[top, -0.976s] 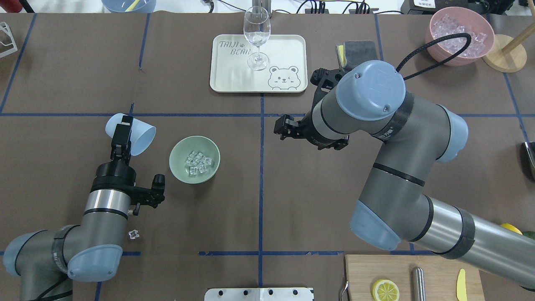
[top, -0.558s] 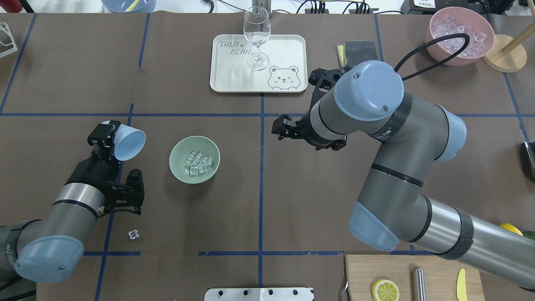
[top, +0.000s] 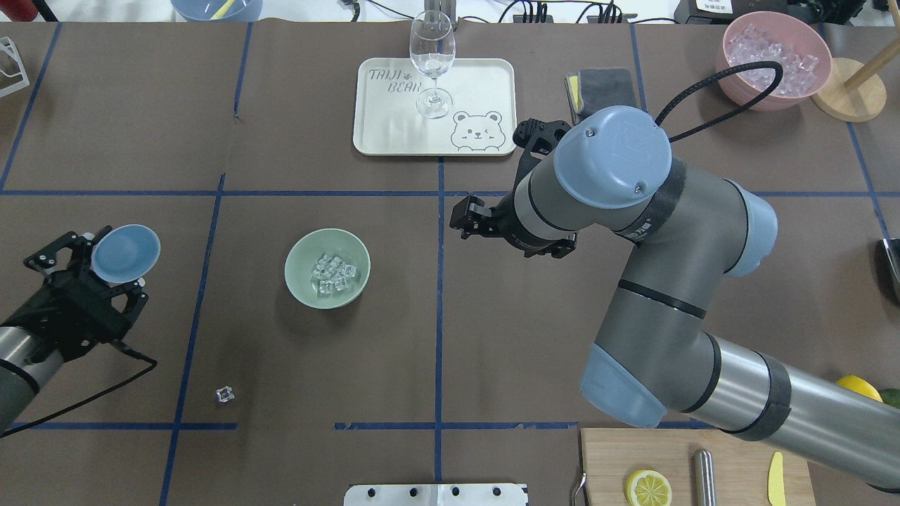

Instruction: Pour ice into bowl

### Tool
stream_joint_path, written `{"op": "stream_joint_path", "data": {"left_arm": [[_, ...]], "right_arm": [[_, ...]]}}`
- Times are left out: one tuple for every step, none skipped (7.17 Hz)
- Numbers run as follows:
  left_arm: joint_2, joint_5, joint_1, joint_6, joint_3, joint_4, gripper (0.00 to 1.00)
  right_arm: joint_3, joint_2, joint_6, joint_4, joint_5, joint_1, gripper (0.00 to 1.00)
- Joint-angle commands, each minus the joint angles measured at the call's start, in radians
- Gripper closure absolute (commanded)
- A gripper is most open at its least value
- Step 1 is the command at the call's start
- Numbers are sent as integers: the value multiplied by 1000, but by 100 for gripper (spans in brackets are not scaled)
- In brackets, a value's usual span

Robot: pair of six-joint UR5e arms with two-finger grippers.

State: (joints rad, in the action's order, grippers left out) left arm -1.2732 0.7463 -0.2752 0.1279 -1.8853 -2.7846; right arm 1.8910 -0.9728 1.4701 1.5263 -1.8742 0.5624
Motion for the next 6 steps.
{"op": "stream_joint_path", "data": {"left_arm": [[47, 5, -28, 202, 81, -219, 100], [51, 5, -29, 310, 81, -220, 100], [54, 5, -33, 425, 83, -216, 100], [57, 7, -33, 540, 89, -213, 100], [57, 7, -35, 638, 101, -213, 100], [55, 7, -33, 756, 127, -216, 100]], "right_arm": [[-1, 6, 7, 0, 1, -9, 0], [-1, 6, 7, 0, 1, -10, 0], [-1, 6, 7, 0, 1, -12, 0], [-1, 8, 7, 0, 1, -13, 0], [-1, 8, 7, 0, 1, -15, 0], [-1, 8, 7, 0, 1, -15, 0]]}}
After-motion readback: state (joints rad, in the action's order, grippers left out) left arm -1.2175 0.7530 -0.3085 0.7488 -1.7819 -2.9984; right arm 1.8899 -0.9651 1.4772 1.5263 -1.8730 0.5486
